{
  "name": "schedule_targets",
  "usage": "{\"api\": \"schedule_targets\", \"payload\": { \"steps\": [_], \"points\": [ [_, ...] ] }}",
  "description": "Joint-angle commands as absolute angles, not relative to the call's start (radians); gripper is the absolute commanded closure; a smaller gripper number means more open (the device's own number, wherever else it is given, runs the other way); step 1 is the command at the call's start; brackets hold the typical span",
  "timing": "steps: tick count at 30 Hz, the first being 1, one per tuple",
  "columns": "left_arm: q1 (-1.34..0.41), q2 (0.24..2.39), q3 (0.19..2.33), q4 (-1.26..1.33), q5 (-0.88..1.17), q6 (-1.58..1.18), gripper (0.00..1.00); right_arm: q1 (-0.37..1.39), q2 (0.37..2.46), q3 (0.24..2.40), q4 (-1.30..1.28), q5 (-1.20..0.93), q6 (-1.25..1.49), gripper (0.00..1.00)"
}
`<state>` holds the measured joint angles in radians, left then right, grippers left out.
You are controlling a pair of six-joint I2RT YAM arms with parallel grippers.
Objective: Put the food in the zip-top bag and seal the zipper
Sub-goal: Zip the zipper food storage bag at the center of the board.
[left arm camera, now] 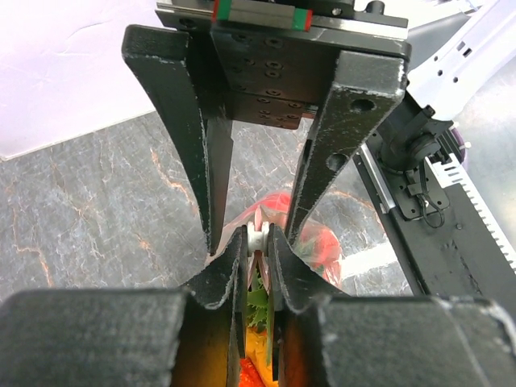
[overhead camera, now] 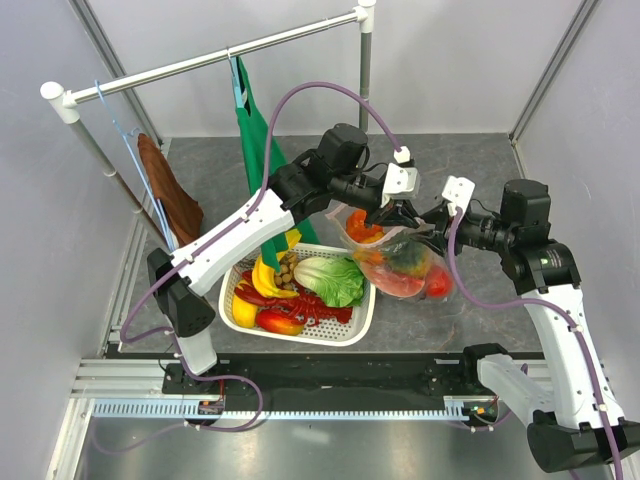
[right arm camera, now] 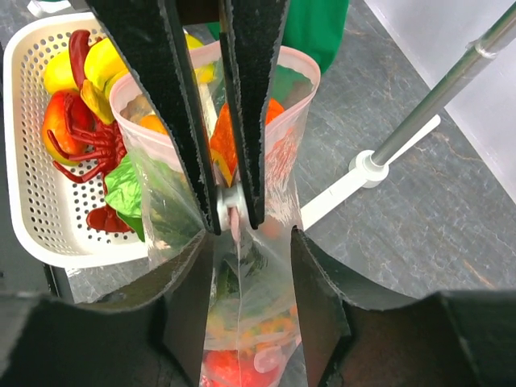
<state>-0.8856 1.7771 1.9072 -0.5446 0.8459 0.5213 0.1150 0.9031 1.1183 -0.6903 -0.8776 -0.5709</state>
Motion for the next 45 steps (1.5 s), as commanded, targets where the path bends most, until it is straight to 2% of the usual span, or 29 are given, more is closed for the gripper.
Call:
{"api": "schedule_targets", "payload": {
  "steps": [1,2,4,5,15,45],
  "points": [
    [-0.885,1.723,1.934,-0.517,0.907,0.489,0.98,0.113,0.905,1.108,-0.583,-0.910,-0.506,0.53],
    [-0.885,1.723,1.934,-0.517,0.907,0.491,0.98,0.114,0.908,1.108,-0.568,-0.914,-0.477,0.64],
    [-0.885,1.721,1.930,-0.518,0.891,0.492,0.96,0.114,0.919,1.114,-0.548,-0.922,-0.474,0.97],
    [-0.885,1.721,1.925,-0.522,0.878,0.497,0.95,0.114,0.919,1.115,-0.546,-0.913,-0.471,1.00],
    [-0.844,1.692,1.875,-0.604,0.752,0.604,0.96,0.109,0.848,1.094,-0.572,-0.888,-0.500,1.00],
    [-0.664,1.597,1.680,-0.672,0.676,0.770,0.98,0.066,0.834,1.131,-0.640,-0.810,-0.557,1.00]
  ]
}}
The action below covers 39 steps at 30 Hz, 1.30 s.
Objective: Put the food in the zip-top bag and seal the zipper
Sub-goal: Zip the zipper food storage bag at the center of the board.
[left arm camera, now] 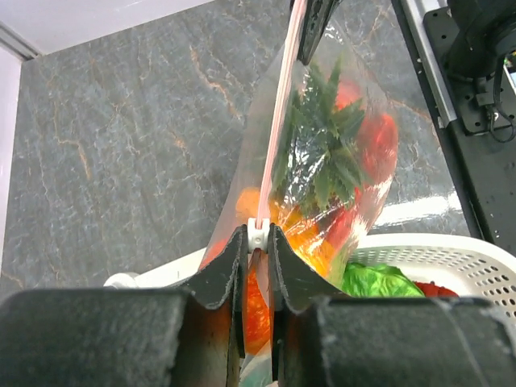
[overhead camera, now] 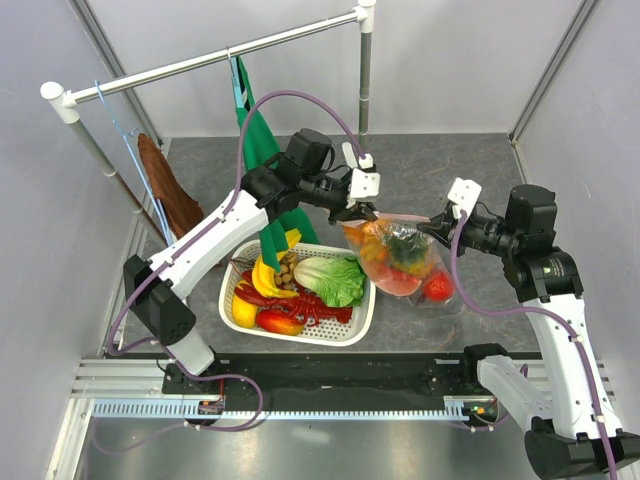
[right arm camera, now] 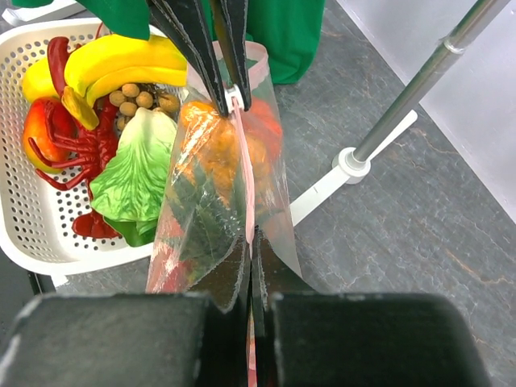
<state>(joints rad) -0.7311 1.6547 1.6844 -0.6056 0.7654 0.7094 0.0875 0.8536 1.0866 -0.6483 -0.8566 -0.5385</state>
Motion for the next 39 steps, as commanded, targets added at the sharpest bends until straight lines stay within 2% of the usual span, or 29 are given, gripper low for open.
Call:
{"api": "schedule_targets", "payload": {
  "steps": [1,3,4,6,7,10,14,18,22,25,34,38,39],
  "points": [
    [-0.664,1.598,1.699,-0.673,0.687,0.767,0.98,0.066,0.838,1.138,-0.640,-0.798,-0.554,0.99],
    [-0.672,1.615,1.739,-0.670,0.715,0.724,0.98,0.066,0.860,1.158,-0.640,-0.766,-0.548,0.81],
    [-0.676,1.626,1.791,-0.672,0.716,0.706,0.98,0.067,0.868,1.185,-0.649,-0.764,-0.548,0.56],
    [-0.701,1.652,1.839,-0.672,0.710,0.673,0.98,0.067,0.885,1.219,-0.660,-0.778,-0.558,0.36],
    [-0.712,1.658,1.873,-0.670,0.707,0.673,0.98,0.066,0.888,1.250,-0.667,-0.785,-0.563,0.21],
    [-0.764,1.677,1.907,-0.669,0.686,0.707,0.98,0.066,0.882,1.282,-0.664,-0.808,-0.580,0.02],
    [-0.819,1.712,1.948,-0.669,0.667,0.716,0.98,0.068,0.884,1.318,-0.692,-0.819,-0.621,0.02],
    [-0.854,1.732,1.959,-0.669,0.686,0.730,0.98,0.069,0.900,1.347,-0.808,-0.854,-0.777,0.03],
    [-0.873,1.750,1.956,-0.663,0.678,0.721,0.98,0.071,0.902,1.321,-0.911,-0.880,-0.923,0.17],
    [-0.879,1.766,1.962,-0.660,0.676,0.698,0.98,0.071,0.911,1.312,-0.998,-0.881,-0.991,0.21],
    [-0.936,1.760,1.939,-0.652,0.670,0.727,0.98,0.077,0.931,1.292,-1.011,-0.887,-0.986,0.22],
    [-0.963,1.764,1.942,-0.652,0.661,0.726,0.98,0.087,0.957,1.298,-0.997,-0.893,-0.966,0.27],
    [-0.969,1.766,1.945,-0.652,0.661,0.726,0.98,0.092,0.962,1.293,-0.989,-0.890,-0.950,0.31]
  ]
}}
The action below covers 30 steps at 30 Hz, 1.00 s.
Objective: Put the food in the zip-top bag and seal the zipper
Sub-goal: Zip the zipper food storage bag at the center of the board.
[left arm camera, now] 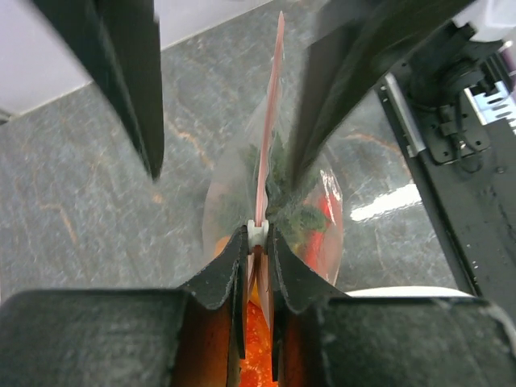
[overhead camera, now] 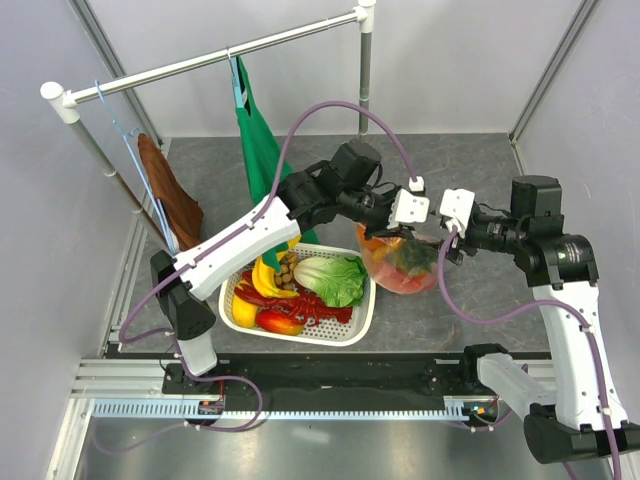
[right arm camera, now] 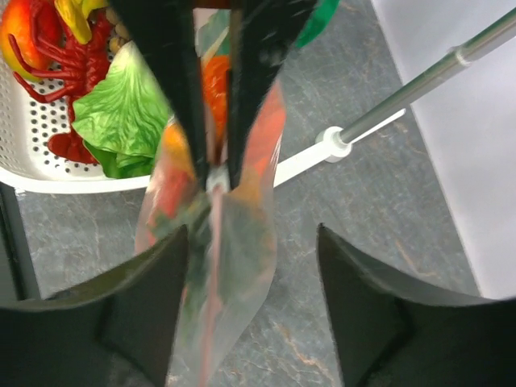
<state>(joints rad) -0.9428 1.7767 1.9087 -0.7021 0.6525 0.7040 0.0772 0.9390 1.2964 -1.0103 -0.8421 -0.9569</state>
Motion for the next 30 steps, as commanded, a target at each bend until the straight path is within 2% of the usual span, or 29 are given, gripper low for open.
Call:
{"api": "schedule_targets", "payload": {
  "steps": [1,5,7,8,10,11,16,30],
  "points": [
    [-0.973,1.770,1.948,-0.650,0.661,0.716,0.98,0.095,0.971,1.289,-0.992,-0.887,-0.948,0.33],
    [-0.974,1.772,1.970,-0.647,0.663,0.689,0.98,0.117,0.973,1.253,-1.022,-0.844,-0.983,0.46],
    [-0.974,1.769,1.965,-0.647,0.661,0.692,0.98,0.121,0.965,1.230,-1.029,-0.821,-1.003,0.62],
    [-0.974,1.764,1.959,-0.646,0.658,0.693,0.98,0.124,0.962,1.227,-1.031,-0.816,-1.003,0.75],
    [-0.974,1.758,1.950,-0.646,0.654,0.695,0.98,0.126,0.962,1.232,-1.040,-0.812,-0.996,0.85],
    [-0.974,1.755,1.938,-0.647,0.652,0.698,0.98,0.127,0.962,1.235,-1.042,-0.811,-0.991,1.00],
    [-0.957,1.717,1.873,-0.641,0.591,0.698,0.98,0.127,0.946,1.241,-1.043,-0.778,-0.974,1.00],
    [-0.738,1.563,1.703,-0.644,0.592,0.676,0.98,0.126,0.917,1.221,-1.029,-0.698,-0.914,1.00]
  ]
}}
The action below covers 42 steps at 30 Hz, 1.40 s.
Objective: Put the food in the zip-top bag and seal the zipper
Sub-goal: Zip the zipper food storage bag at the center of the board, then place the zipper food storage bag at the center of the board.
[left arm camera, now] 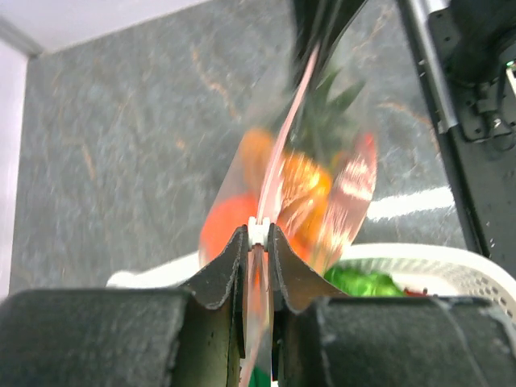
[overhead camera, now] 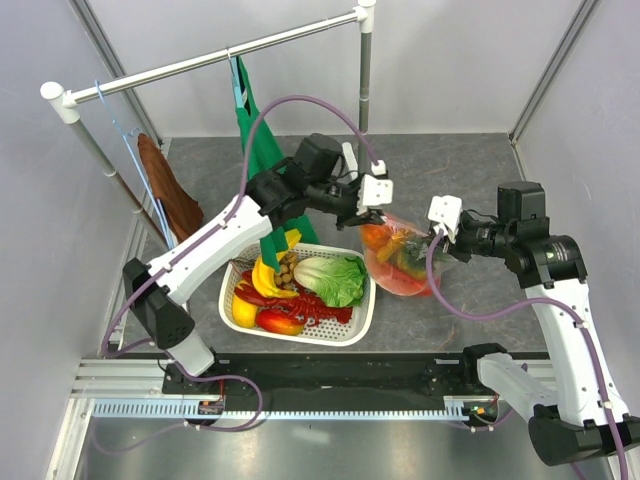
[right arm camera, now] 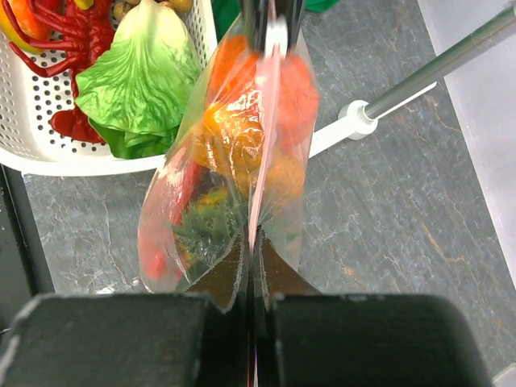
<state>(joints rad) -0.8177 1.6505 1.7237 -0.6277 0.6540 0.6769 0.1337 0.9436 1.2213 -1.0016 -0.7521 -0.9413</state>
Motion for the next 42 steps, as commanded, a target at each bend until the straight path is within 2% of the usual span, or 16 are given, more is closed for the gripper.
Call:
{"api": "schedule_targets", "payload": {
  "steps": [1,18,20,24,27,30,33,35,39,42],
  "points": [
    [-0.730,1.557,1.698,-0.647,0.588,0.684,0.98,0.124,0.917,1.221,-1.028,-0.689,-0.913,1.00],
    [-0.646,1.560,1.715,-0.675,0.535,0.648,0.96,0.123,0.956,1.305,-0.996,-0.563,-0.827,1.00],
    [-0.646,1.580,1.761,-0.686,0.538,0.588,0.89,0.114,0.954,1.310,-0.973,-0.554,-0.828,1.00],
    [-0.646,1.614,1.867,-0.729,0.569,0.457,0.41,0.091,0.956,1.301,-0.919,-0.534,-0.848,1.00],
    [-0.646,1.618,1.930,-0.750,0.630,0.394,0.25,0.061,0.977,1.322,-0.891,-0.537,-0.864,1.00],
    [-0.646,1.614,1.970,-0.765,0.658,0.351,0.17,0.040,1.012,1.379,-0.862,-0.543,-0.853,1.00],
    [-0.646,1.608,1.988,-0.776,0.676,0.327,0.13,0.018,1.040,1.404,-0.832,-0.528,-0.906,1.00],
    [-0.646,1.603,1.983,-0.781,0.686,0.315,0.06,0.006,1.058,1.422,-0.809,-0.528,-0.942,1.00],
    [-0.646,1.588,1.960,-0.790,0.713,0.311,0.00,-0.049,1.115,1.486,-0.778,-0.529,-0.977,1.00],
    [-0.646,1.585,1.937,-0.801,0.724,0.316,0.00,-0.077,1.167,1.519,-0.733,-0.537,-0.989,1.00]
  ]
}}
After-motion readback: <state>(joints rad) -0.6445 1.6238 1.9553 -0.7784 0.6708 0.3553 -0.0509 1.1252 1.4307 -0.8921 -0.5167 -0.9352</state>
